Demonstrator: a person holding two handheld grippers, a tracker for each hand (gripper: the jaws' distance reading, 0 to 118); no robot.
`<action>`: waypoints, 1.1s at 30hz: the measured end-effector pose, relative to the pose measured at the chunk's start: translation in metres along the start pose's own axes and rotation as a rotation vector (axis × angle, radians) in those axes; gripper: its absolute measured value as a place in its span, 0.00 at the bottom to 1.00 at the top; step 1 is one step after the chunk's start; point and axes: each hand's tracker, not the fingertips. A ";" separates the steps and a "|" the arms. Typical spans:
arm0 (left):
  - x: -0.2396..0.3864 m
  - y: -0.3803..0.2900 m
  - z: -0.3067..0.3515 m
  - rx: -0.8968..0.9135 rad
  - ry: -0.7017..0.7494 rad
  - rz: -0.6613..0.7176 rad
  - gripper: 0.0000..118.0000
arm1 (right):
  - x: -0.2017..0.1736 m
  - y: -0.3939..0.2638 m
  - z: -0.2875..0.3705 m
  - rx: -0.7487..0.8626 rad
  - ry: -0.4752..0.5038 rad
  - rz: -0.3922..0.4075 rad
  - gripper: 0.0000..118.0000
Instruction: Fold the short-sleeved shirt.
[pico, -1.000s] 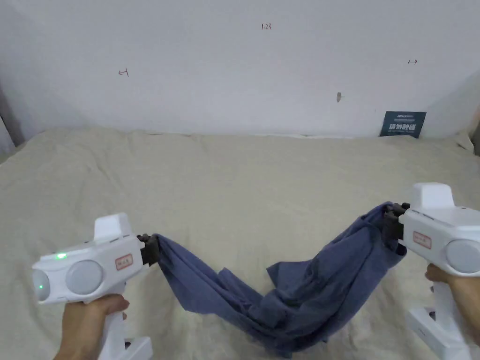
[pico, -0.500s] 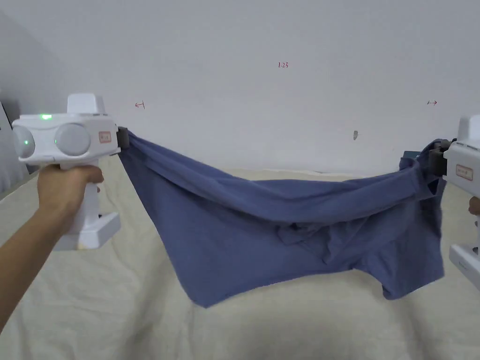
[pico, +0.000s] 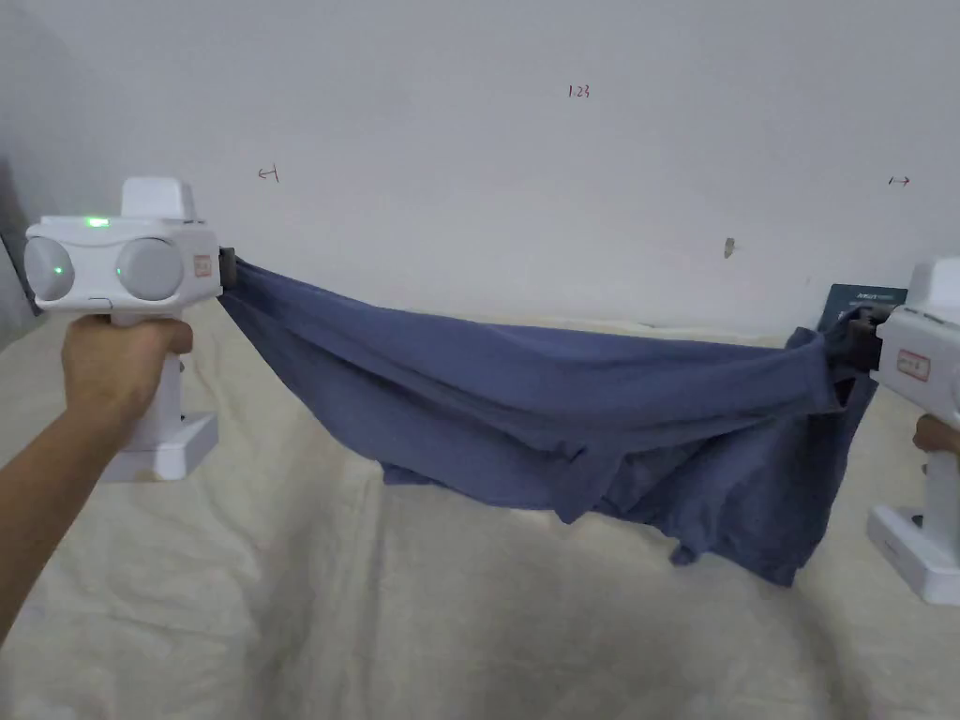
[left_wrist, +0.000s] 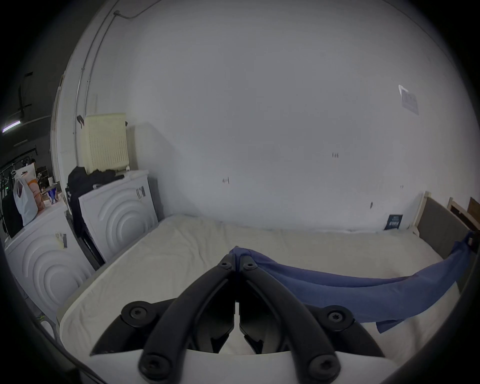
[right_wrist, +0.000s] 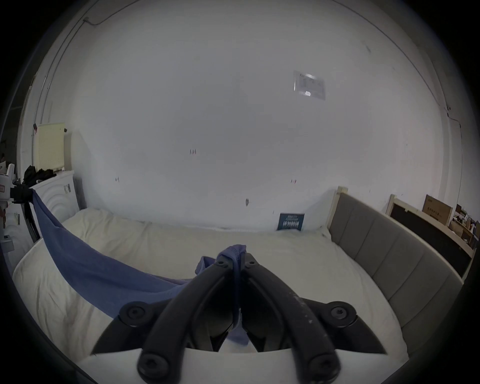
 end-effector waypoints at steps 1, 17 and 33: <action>0.000 -0.012 -0.003 -0.017 0.005 -0.002 0.02 | -0.003 -0.011 -0.005 -0.019 0.004 -0.004 0.05; -0.056 -0.245 0.099 -0.334 -0.018 -0.039 0.02 | -0.008 -0.205 0.079 -0.295 0.026 -0.097 0.05; -0.087 -0.376 0.255 -0.598 0.020 -0.038 0.02 | 0.021 -0.350 0.209 -0.531 0.008 -0.154 0.05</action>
